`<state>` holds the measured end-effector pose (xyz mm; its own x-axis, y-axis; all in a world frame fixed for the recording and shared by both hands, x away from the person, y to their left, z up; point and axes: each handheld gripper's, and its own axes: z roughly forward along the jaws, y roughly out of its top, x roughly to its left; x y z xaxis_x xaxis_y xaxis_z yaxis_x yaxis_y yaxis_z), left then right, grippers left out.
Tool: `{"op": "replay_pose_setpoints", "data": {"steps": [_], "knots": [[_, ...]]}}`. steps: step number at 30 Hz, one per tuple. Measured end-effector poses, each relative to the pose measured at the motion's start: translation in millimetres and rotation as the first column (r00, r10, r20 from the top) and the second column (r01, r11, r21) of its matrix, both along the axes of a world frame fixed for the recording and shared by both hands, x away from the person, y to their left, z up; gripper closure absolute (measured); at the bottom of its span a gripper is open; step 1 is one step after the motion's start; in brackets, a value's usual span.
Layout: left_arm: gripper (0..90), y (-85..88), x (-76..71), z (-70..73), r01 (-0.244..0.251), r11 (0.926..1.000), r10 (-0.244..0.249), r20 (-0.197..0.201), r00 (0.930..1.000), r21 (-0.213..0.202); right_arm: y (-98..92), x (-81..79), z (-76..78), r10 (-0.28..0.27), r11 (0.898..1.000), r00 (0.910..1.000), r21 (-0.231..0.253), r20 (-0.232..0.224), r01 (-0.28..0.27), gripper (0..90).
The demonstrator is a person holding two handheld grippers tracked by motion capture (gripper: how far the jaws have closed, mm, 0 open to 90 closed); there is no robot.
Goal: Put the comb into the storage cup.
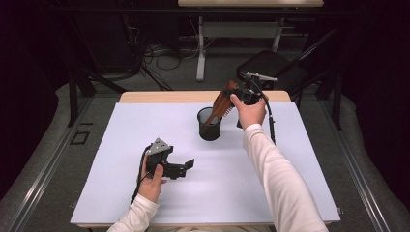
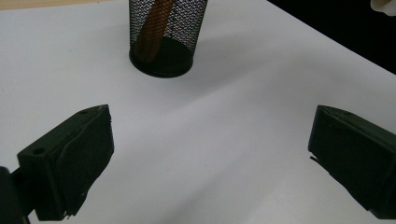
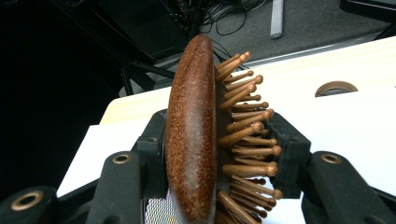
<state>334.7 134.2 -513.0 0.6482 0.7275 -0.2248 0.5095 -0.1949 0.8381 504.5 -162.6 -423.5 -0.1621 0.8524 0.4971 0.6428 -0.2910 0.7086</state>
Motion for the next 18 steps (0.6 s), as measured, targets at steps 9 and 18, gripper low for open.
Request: {"op": "replay_pose_setpoints", "data": {"steps": [9, 18], "knots": [[0.3, 0.2, 0.2, -0.1, -0.001, 1.0, 0.001, -0.004, 1.0, 0.001, 0.7, -0.3, 0.2, -0.001, 1.0, 1.0, -0.006, 0.003, 0.001, 49.1], [0.3, -0.1, 0.3, -0.2, -0.001, 1.0, 0.001, -0.005, 1.0, -0.002, -0.7, -0.8, -1.1, -0.003, 1.0, 1.0, 0.003, 0.004, 0.003, 49.0]]}}
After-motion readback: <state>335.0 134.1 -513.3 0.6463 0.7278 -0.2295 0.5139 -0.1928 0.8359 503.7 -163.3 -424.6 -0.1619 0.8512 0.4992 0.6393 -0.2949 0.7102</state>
